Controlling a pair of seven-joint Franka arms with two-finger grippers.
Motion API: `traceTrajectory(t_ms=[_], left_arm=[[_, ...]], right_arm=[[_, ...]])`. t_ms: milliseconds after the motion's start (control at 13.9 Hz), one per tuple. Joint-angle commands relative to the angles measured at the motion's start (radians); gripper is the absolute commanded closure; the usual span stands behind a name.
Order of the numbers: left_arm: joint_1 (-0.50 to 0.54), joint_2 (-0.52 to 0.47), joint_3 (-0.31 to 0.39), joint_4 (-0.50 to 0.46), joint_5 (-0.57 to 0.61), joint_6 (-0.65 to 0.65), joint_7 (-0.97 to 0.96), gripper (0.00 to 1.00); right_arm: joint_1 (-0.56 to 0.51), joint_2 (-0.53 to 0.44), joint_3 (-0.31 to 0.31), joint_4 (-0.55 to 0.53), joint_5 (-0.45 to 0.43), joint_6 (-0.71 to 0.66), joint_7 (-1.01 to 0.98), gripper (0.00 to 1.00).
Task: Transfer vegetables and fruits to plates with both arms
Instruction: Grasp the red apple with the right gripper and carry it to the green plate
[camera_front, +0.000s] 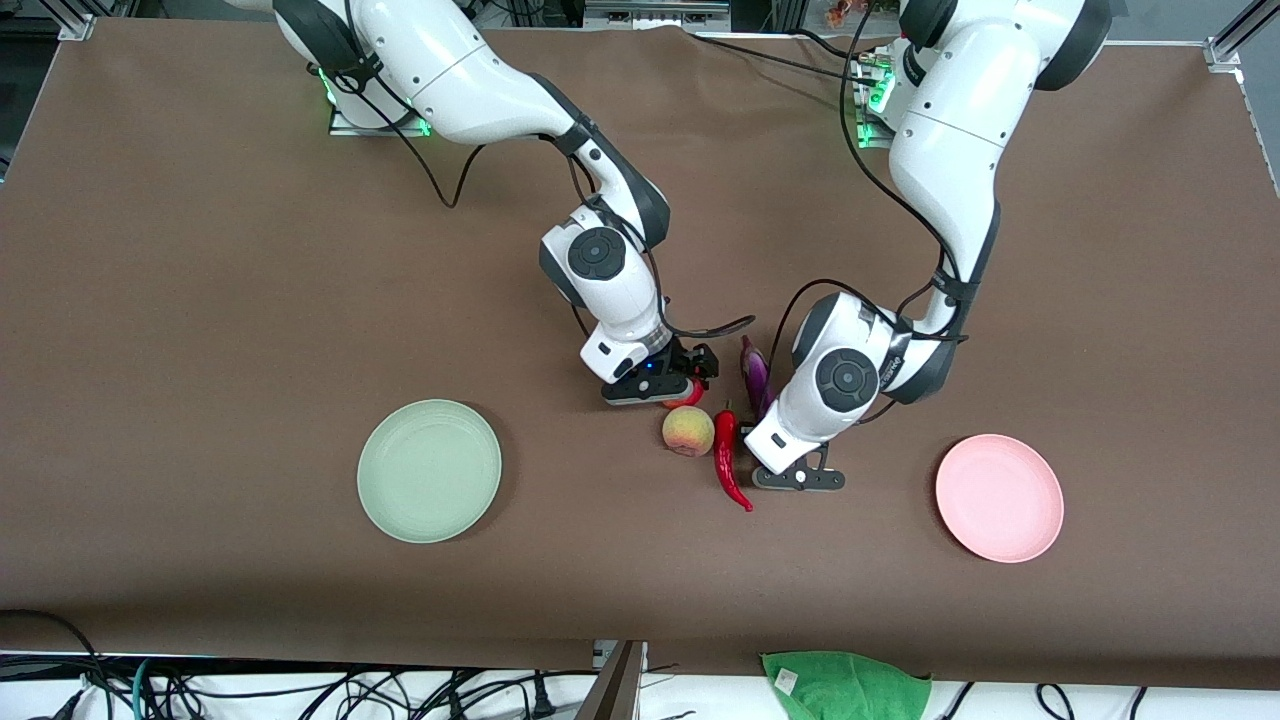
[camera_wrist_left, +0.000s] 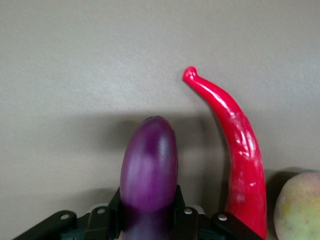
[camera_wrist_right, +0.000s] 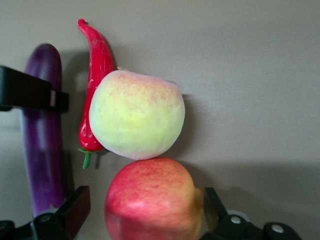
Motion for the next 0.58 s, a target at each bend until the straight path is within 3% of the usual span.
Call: traceTrajectory(t_ms=[0,144,360,504], left_arm=[[0.037,-0.03,-0.001,0.012,-0.028,-0.028,0.053,0.9],[0.105,-0.054,-0.007,0.015,-0.034,-0.075,0.146,0.89],[0.201,-0.067,0.008,0.109,-0.019,-0.196,0.275,0.88],[0.26,-0.065,0.012,0.123,-0.019,-0.198,0.35,0.86]], right_arm=[[0.016,0.035,-0.01,0.037,0.0,0.024,0.013,0.0],[0.013,0.033,-0.012,0.036,-0.017,0.024,0.004,0.04],[0.004,0.029,-0.012,0.037,-0.038,0.024,-0.007,0.58],[0.001,0.021,-0.013,0.036,-0.038,0.019,-0.01,0.84]])
